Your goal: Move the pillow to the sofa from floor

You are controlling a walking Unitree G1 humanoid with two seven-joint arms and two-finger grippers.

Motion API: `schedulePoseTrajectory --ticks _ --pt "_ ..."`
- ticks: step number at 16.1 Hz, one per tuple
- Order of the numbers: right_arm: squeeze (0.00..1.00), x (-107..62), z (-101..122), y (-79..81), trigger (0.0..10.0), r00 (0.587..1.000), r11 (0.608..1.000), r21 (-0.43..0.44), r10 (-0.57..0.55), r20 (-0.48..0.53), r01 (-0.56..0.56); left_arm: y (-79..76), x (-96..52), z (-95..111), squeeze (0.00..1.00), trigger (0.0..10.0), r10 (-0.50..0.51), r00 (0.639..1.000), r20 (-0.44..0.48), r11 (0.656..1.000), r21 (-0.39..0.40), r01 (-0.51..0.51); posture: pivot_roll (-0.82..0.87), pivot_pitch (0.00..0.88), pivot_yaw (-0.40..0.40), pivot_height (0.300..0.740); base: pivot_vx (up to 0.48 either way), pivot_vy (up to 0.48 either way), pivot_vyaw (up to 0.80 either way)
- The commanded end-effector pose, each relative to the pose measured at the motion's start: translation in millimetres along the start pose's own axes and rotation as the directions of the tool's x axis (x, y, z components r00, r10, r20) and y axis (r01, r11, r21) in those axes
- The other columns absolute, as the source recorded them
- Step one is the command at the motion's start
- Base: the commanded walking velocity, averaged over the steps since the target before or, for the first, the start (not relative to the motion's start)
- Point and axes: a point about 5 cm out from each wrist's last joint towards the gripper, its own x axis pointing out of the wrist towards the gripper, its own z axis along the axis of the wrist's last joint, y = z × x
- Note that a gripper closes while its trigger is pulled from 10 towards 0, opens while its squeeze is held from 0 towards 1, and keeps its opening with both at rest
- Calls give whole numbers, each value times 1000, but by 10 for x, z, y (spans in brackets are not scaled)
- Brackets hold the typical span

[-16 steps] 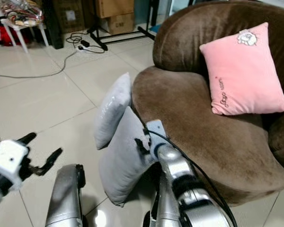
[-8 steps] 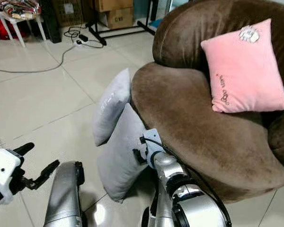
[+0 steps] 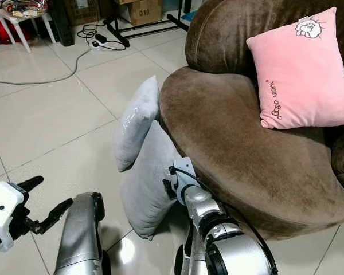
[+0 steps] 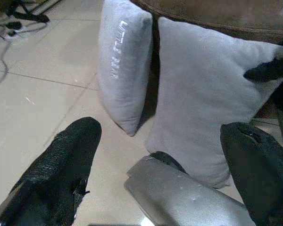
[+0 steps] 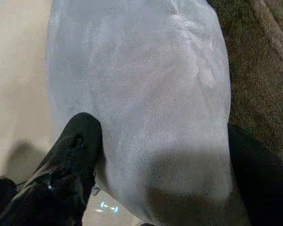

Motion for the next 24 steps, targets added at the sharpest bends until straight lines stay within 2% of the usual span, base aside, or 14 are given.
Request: schedulePoseTrajectory --ticks 1,18,24 --pt "0 3 22 0 0 1000 1000 7 8 7 -8 -22 -32 29 0 10000 -24 1000 -4 1000 9 24 195 91 -55 455 0 0 0" --pt "0 3 8 40 0 998 998 1 65 1 -65 -47 -27 38 0 10000 -52 998 -17 999 6 52 197 80 -52 455 0 0 0" --pt "0 6 21 88 0 994 994 -26 107 1 -107 -22 10 37 0 10000 -53 999 -12 999 12 53 202 47 -50 455 0 0 0"
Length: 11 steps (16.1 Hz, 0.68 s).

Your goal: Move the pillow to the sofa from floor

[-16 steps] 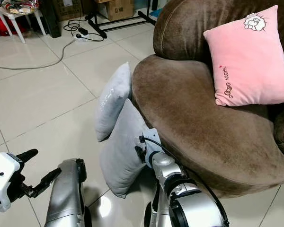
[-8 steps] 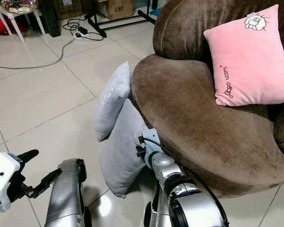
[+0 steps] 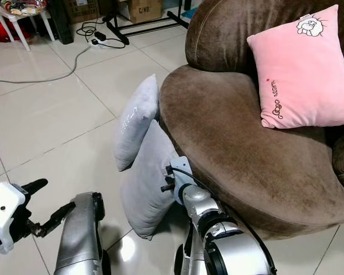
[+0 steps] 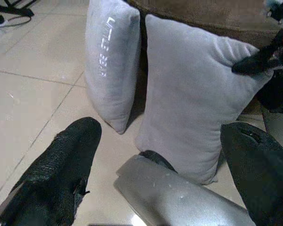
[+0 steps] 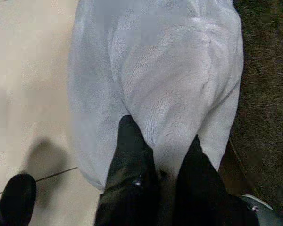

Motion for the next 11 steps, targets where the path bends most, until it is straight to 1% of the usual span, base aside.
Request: schedulePoseTrajectory --ticks 1,2,3,4,5,6,7,8,9,10,11 --pt "0 5 -4 34 0 999 999 -19 38 -11 -38 -11 24 -19 0 10000 -14 1000 -9 1000 12 14 201 28 -50 455 0 0 0" --pt "0 3 -9 64 0 996 995 -40 91 -14 -91 -1 51 -18 0 10000 -9 1000 -1 1000 14 9 197 5 -55 455 0 0 0" --pt "0 -5 1 62 0 991 991 -20 134 -3 -134 5 81 -4 0 10000 -2 1000 14 1000 16 1 192 0 -59 455 0 0 0" --pt "0 -23 23 25 0 984 984 12 176 19 -176 10 126 9 0 10000 10 999 32 1000 16 -11 184 0 -64 455 0 0 0" --pt "0 -32 31 7 0 981 982 12 190 26 -190 11 146 10 0 10000 15 999 37 1000 14 -16 176 0 -64 455 0 0 0" --pt "0 -61 52 -43 0 972 972 32 229 58 -231 13 179 9 0 10000 26 998 49 1000 10 -26 162 0 -63 455 0 0 0" --pt "0 -104 81 -135 0 963 964 71 248 104 -256 11 215 3 0 10000 34 998 59 999 9 -34 148 0 -61 455 0 0 0" --pt "0 -168 159 -245 0 951 955 110 253 177 -274 21 263 5 0 10000 45 996 74 999 14 -46 137 0 -59 455 0 0 0" --pt "0 -273 303 -356 0 930 944 162 235 281 -288 39 315 38 0 10000 66 993 100 998 8 -68 125 0 -57 455 0 0 0" --pt "0 -363 412 -423 0 913 935 202 209 350 -291 50 345 90 0 10000 88 988 126 996 -2 -88 120 0 -58 455 0 0 0" --pt "0 -534 593 -511 0 875 918 247 176 450 -312 66 397 173 0 10000 122 979 165 993 -15 -121 113 0 -58 455 0 0 0"
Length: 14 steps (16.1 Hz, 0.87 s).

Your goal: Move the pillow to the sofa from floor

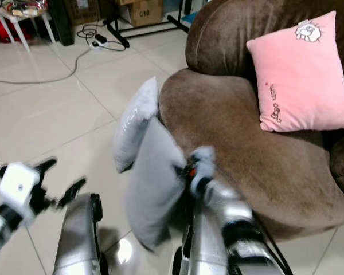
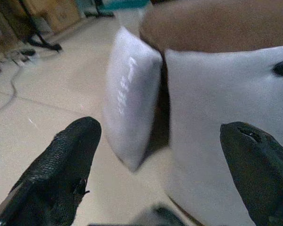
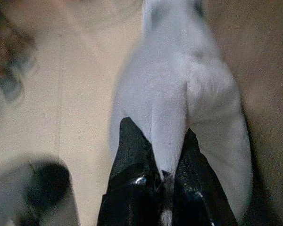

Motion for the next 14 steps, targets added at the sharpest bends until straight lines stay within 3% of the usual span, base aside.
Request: schedulePoseTrajectory --ticks 1,2,3,4,6,7,9,10,11,12,14 --pt "0 -92 466 76 0 981 999 8 39 189 -41 5 4 50 0 10000 31 999 18 999 8 -31 104 0 -53 455 0 0 0" --pt "0 -169 615 128 0 966 998 17 53 253 -60 12 14 78 0 10000 48 998 33 999 6 -48 100 0 -52 455 0 0 0" --pt "0 -353 1042 237 0 908 995 24 81 411 -99 20 20 134 0 10000 68 996 59 998 2 -68 81 0 -44 455 0 0 0" --pt "0 -565 1478 370 0 825 991 -2 111 554 -132 37 36 200 0 10000 85 993 88 996 0 -85 72 0 -40 455 0 0 0" --pt "0 -858 1990 543 0 697 985 -46 150 701 -166 72 85 289 0 10000 103 986 129 995 1 -104 58 0 -33 455 0 0 0" --pt "0 -1029 2301 595 0 625 989 -79 140 768 -125 126 174 381 0 10000 119 978 171 992 10 -123 54 0 -29 455 0 0 0" --pt "0 -1118 2496 651 0 572 994 -100 100 814 -31 194 250 485 0 10000 149 965 216 988 15 -156 49 0 -31 455 0 0 0" --pt "0 -1118 2496 651 0 572 994 -100 100 814 -31 194 250 485 0 10000 149 965 216 988 15 -156 49 0 -31 455 0 0 0" --pt "0 -1021 2371 666 0 646 985 -146 51 761 95 211 281 507 0 10000 173 958 227 984 7 -180 46 0 -29 455 0 0 0" --pt "0 -808 2115 695 10000 778 960 -216 -4 629 179 181 329 498 0 10000 175 959 223 984 -3 -179 33 0 -25 455 0 0 0" --pt "0 -650 1881 751 10000 846 949 -271 6 533 164 149 374 479 0 10000 176 961 215 984 -8 -178 31 0 -24 455 0 0 0"
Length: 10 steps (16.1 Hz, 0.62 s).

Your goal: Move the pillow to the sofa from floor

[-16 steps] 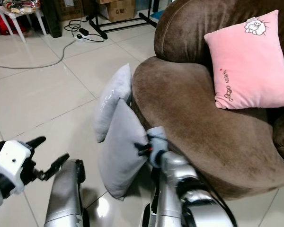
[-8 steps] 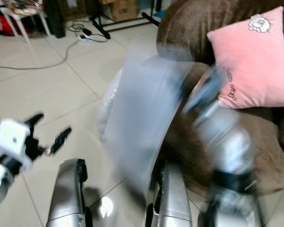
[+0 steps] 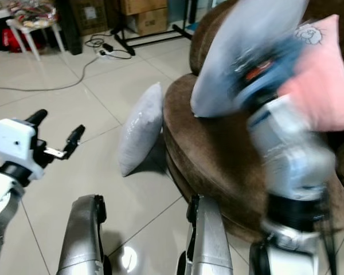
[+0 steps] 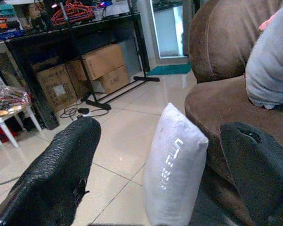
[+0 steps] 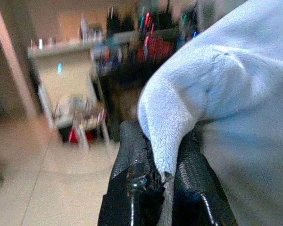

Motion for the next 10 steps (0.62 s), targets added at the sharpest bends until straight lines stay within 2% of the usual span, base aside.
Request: schedulePoseTrajectory --ticks 1,2,3,5,7,10 --pt "0 31 -92 101 10000 998 998 -53 14 -58 -17 -15 36 -24 0 10000 14 1000 -17 1000 6 -14 32 0 -26 455 0 0 0" --pt "0 51 -371 104 10000 987 998 -34 -51 -151 46 -16 69 -45 0 10000 34 999 -30 999 11 -33 37 0 -31 460 0 0 0" --pt "0 53 -470 96 10000 982 997 -6 -83 -172 83 -13 78 -50 0 10000 42 999 -34 999 13 -41 37 0 -31 465 0 0 0" --pt "0 54 -613 94 10000 969 990 -47 -138 -204 132 -1 95 -38 0 10000 58 998 -31 998 31 -57 46 0 -45 480 0 0 0" --pt "0 68 -578 122 10000 971 989 -29 -150 -184 147 4 79 -57 0 10000 89 995 -42 996 22 -89 44 0 -47 495 0 0 0" --pt "0 58 -579 119 10000 973 985 -19 -173 -150 173 -22 57 -122 0 10000 106 992 -68 992 81 -100 43 0 -58 520 0 0 0"
